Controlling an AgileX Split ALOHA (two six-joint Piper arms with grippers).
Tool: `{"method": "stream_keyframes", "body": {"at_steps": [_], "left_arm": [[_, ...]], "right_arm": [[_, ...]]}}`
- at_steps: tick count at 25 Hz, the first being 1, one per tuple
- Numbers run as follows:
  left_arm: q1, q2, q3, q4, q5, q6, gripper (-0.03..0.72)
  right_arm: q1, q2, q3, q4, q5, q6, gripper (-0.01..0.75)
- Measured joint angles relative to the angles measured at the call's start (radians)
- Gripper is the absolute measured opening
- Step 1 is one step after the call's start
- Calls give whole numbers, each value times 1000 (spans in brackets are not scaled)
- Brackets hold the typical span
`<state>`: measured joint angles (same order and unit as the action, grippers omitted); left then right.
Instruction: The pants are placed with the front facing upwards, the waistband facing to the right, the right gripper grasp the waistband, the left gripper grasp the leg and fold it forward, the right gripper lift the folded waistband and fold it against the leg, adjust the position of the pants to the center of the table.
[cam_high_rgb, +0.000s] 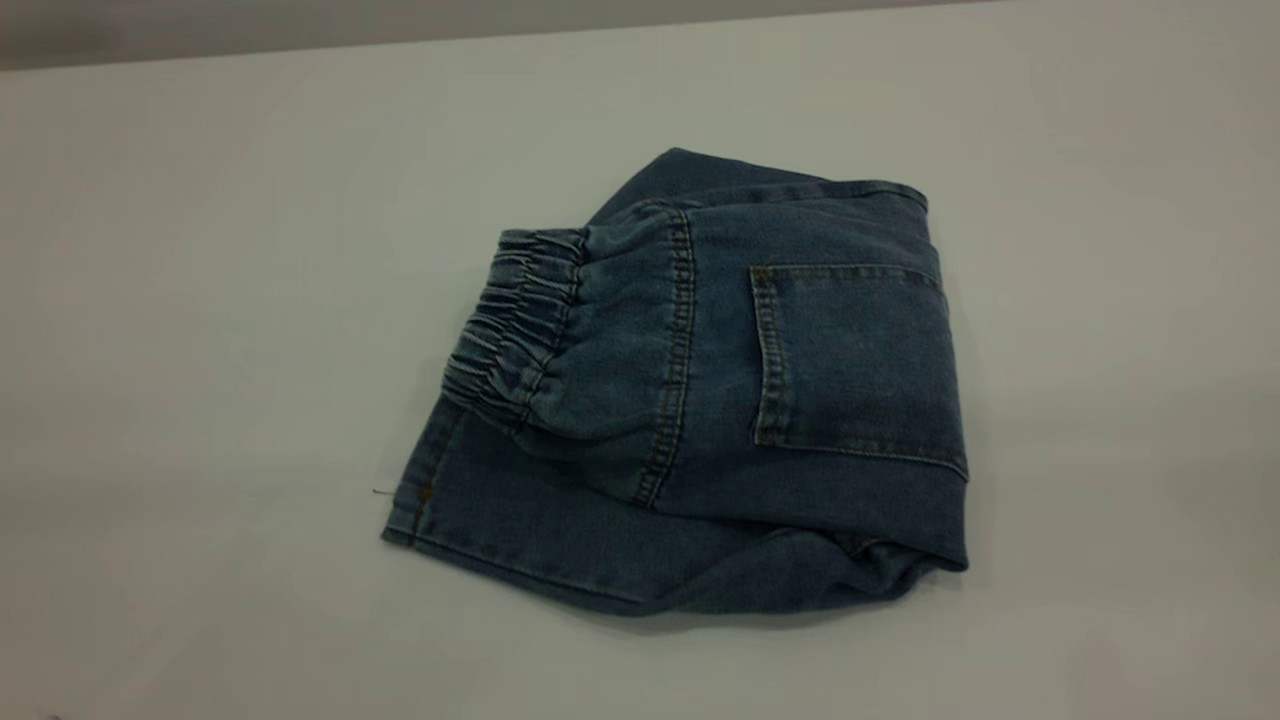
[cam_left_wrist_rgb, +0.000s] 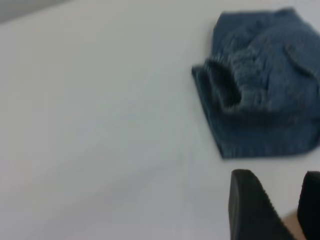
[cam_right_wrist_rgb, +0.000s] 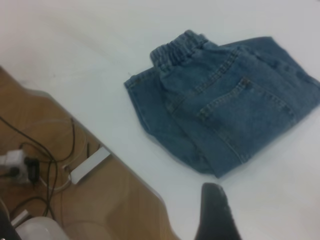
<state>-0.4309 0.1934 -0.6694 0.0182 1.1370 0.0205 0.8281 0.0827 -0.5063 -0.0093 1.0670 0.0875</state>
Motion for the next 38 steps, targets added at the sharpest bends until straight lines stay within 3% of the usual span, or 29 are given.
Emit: {"method": "stream_keyframes", "body": {"at_steps": [4,18,20,23,29,32,35,38], "left_arm": [[0,-126,90,-64,-75,-1,243],[0,-195,159,-74,-43,29,243],[0,-195,159,-74,-44,28,243],[0,-193,159,-74,-45,28,243],[0,-193,158,-74,-45,28,243],[0,-193,158,-74,-45,28,243],[1,-193,158,-74,-45,27,243],[37,-193,158,-74,-45,26,243]], "right_arm": [[0,-20,0,9,-1,1,386],[-15,-22,0,18,-1,0,386],[-60,-22,0,24,-1,-3,386],[-185,-22,0,29,-1,-4,386],[-528,-47,0,29,-1,-5,386],[-647,-83,0,29,-1,-5,386],[-701,-84,-3,30,2,-5,386],[-704,-83,-4,30,2,-5,386]]}}
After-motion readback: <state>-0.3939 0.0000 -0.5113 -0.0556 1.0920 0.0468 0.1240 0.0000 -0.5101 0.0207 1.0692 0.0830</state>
